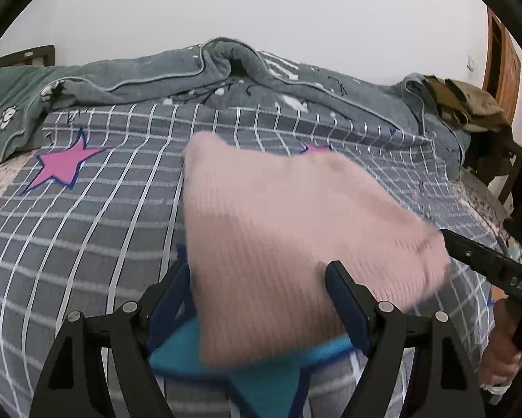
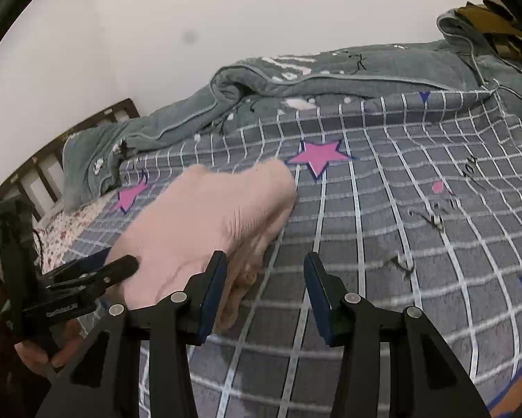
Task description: Fold small clothes
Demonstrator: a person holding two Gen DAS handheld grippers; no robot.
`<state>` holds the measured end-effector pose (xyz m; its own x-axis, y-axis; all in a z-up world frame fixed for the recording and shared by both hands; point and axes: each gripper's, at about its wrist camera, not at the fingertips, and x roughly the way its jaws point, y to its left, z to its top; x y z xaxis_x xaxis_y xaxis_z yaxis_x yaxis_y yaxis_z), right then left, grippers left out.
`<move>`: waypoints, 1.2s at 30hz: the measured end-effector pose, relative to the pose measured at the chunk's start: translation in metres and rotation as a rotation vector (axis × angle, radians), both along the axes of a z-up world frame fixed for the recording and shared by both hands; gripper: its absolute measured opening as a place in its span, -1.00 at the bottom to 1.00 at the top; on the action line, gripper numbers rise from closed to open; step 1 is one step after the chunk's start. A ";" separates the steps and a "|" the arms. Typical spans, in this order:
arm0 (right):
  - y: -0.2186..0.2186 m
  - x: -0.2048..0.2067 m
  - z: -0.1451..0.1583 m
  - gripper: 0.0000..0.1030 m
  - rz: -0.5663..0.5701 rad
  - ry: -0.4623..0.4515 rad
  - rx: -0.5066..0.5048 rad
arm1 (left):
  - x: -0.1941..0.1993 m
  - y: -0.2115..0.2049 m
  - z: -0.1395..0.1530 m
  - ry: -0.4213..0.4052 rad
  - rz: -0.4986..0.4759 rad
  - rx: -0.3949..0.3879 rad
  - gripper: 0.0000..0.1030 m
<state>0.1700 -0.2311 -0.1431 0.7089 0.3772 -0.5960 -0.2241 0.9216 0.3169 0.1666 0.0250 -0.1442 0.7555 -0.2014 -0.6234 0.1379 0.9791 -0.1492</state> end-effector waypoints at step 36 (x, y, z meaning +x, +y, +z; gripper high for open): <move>0.009 -0.139 0.130 0.92 -0.136 -0.071 -0.198 | -0.145 -0.004 0.140 -0.060 0.125 0.010 0.92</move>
<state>0.0307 -0.2220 -0.0132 0.7881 0.1560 -0.5955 -0.1086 0.9874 0.1149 0.0220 0.0215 -0.0041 0.8104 -0.0970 -0.5777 0.0229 0.9907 -0.1342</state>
